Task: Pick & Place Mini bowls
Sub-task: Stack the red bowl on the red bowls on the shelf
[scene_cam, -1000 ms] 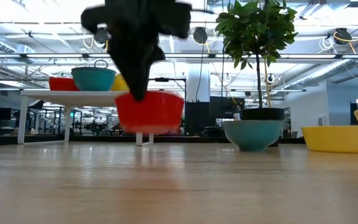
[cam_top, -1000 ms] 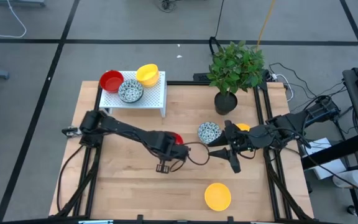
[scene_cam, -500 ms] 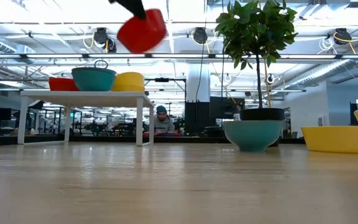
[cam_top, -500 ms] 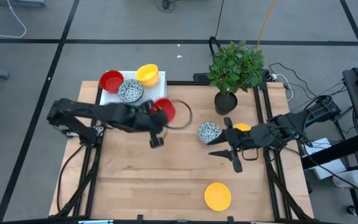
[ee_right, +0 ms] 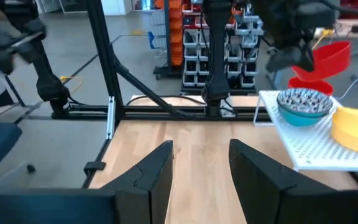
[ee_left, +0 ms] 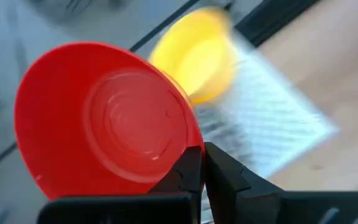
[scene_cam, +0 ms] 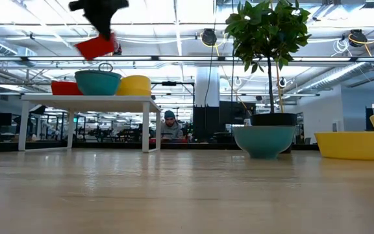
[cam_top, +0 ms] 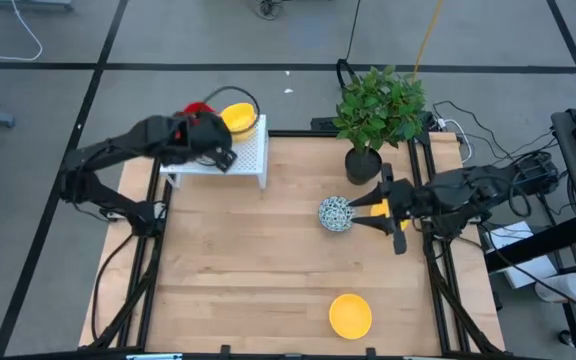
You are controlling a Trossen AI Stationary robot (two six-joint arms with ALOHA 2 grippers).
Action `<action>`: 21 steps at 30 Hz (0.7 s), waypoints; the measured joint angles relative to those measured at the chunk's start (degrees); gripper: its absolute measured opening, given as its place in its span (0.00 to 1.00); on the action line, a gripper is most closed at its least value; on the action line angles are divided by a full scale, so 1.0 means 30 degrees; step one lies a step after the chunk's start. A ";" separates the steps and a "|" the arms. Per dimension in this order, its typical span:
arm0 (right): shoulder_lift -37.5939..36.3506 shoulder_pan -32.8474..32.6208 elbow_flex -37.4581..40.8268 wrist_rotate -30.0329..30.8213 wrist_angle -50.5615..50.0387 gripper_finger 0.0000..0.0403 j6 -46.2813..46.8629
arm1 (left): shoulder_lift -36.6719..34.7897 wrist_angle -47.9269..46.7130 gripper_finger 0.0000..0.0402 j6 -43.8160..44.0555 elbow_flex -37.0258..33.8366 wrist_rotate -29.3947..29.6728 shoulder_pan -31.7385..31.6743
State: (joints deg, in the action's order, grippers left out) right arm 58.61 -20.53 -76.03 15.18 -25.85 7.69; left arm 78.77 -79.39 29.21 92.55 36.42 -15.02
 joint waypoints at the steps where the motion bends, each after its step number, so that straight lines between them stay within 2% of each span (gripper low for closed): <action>1: -0.0025 0.0000 0.0000 0.0000 0.0017 0.36 -0.0302 | 0.0006 -0.0515 0.04 0.0279 0.0000 -0.0005 -0.0701; 4: -0.0014 -0.0007 0.0000 -0.0009 0.0066 0.36 -0.1061 | 0.0261 -0.1443 0.05 0.0708 0.0007 -0.0206 -0.2681; 9: 0.0029 -0.0007 0.0000 -0.0052 0.0001 0.36 -0.1437 | 0.0250 -0.1296 0.02 0.0817 -0.0020 -0.1947 -0.5293; 15: 0.0037 -0.0007 0.0000 -0.0058 -0.0093 0.36 -0.1437 | 0.0300 -0.1039 0.06 0.0455 -0.0029 -0.2413 -0.6900; 18: 0.0044 -0.0007 0.0000 -0.0032 -0.0107 0.36 -0.1441 | 0.0631 -0.1087 0.04 0.0161 -0.0030 -0.2322 -0.7638; 21: 0.0041 -0.0007 0.0000 -0.0015 -0.0131 0.36 -0.1444 | 0.0977 -0.1094 0.01 -0.0073 -0.0036 -0.3027 -0.8383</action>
State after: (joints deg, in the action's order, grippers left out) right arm 58.73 -20.56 -76.03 15.14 -26.24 3.36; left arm 81.70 -82.68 28.99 92.44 27.34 -40.17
